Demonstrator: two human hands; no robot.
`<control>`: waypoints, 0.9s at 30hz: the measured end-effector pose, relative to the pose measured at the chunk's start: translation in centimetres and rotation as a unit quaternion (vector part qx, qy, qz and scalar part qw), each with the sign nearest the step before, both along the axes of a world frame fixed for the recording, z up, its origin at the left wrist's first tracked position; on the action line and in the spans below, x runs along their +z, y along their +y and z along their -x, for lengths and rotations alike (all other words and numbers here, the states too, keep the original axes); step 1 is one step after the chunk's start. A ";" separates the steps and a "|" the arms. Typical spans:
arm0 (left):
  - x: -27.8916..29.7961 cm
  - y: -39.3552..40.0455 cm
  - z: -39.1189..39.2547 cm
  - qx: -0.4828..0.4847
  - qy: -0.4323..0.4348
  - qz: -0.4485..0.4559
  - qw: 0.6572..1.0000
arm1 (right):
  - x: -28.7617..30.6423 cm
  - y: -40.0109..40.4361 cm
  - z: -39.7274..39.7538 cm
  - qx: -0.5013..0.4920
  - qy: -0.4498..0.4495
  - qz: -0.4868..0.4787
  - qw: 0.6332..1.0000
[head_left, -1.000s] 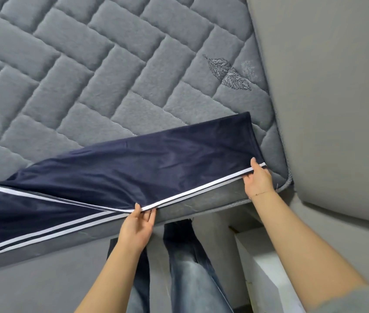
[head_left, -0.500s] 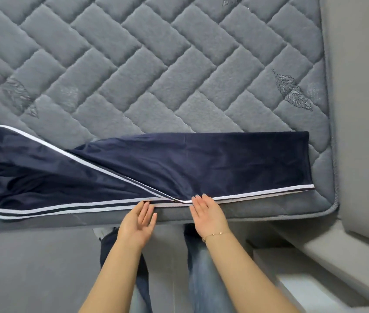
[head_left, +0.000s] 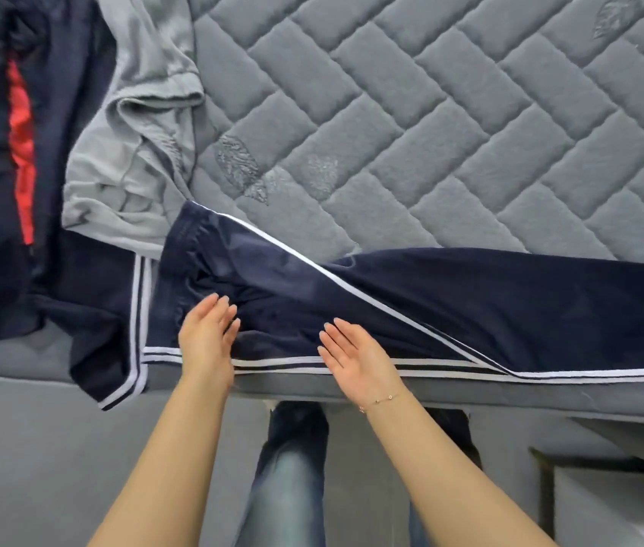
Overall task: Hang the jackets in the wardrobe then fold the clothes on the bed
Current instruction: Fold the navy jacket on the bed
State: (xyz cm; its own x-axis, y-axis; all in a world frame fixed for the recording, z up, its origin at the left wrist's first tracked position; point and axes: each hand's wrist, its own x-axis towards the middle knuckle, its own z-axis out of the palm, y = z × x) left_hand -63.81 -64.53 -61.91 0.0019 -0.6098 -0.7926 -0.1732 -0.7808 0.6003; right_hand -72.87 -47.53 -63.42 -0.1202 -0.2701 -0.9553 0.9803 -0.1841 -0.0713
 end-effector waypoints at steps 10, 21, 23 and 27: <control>-2.1 -15.0 5.5 -0.581 -0.235 0.255 0.736 | -0.9 -10.6 -0.5 -0.041 0.024 -0.107 0.993; -1.2 -13.0 -5.2 -0.580 -0.194 0.271 0.743 | -0.9 -8.0 -1.6 -0.048 0.018 -0.070 0.996; -1.2 -11.9 -6.7 -0.522 -0.178 0.271 0.789 | -1.1 -7.5 -1.5 -0.038 0.013 -0.068 0.997; -2.0 -12.8 -3.6 -0.466 -0.163 0.238 0.837 | -1.9 -7.6 -0.4 -0.009 -0.002 -0.081 0.997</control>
